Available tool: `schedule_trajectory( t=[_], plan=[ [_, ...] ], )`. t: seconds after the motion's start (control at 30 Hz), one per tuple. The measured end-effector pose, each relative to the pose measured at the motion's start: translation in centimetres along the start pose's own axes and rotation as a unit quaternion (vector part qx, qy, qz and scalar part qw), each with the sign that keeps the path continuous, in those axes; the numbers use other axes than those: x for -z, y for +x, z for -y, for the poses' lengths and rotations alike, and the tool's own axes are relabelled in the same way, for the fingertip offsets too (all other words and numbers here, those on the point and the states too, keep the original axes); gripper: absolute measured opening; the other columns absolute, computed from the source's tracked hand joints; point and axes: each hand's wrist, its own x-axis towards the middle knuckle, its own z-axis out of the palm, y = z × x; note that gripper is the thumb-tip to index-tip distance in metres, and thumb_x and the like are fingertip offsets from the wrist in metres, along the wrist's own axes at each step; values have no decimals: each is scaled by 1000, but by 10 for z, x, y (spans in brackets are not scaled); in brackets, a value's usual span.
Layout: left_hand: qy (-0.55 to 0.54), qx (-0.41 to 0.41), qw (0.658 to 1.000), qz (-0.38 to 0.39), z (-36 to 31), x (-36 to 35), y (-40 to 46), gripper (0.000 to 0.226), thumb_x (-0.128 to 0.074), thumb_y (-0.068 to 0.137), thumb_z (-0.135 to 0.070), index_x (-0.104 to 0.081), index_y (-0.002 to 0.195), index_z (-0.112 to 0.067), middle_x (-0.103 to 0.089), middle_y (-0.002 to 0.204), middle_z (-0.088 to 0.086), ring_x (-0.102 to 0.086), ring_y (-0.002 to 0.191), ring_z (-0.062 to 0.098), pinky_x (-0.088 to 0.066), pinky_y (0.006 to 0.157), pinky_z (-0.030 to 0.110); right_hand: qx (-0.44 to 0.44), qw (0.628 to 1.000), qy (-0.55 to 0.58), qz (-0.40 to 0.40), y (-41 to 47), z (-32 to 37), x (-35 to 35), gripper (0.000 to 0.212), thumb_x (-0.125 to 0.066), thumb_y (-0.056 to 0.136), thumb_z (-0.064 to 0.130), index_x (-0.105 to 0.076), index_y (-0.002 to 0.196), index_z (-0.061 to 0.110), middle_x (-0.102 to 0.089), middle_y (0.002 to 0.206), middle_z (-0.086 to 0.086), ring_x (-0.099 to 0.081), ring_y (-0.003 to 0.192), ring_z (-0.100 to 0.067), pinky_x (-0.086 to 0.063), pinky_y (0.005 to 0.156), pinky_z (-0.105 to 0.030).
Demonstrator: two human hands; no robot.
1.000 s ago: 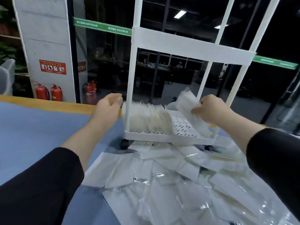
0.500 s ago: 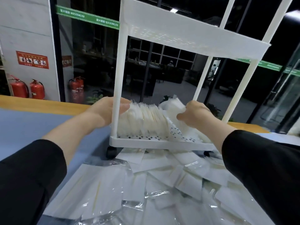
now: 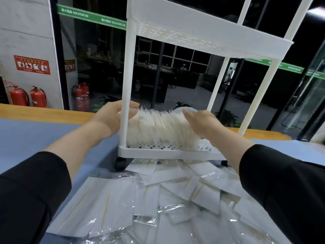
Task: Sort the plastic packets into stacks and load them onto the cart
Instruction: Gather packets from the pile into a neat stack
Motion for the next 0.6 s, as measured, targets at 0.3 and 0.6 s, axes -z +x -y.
schedule_trajectory(
  t=[0.3,0.6],
  plan=[
    [-10,-2,1000,-18,0,-3,-3,26,-56,104,-36,-67,127,-34,-59,109,-24,-54,115,12,-38,96,32,-7,999,39,-19,-13,-9,3,24,-41,106,27,-60,98,14,-58,92,-7,-55,69,-12,-45,56,-16],
    [-33,-8,999,-42,-1,-3,-3,21,-54,105,-34,-70,119,-37,-64,113,-16,-57,112,9,-46,97,34,0,998,-47,-31,-17,0,12,55,-36,100,0,-20,152,3,-53,96,-7,-45,66,-15,-32,49,-23]
  ],
)
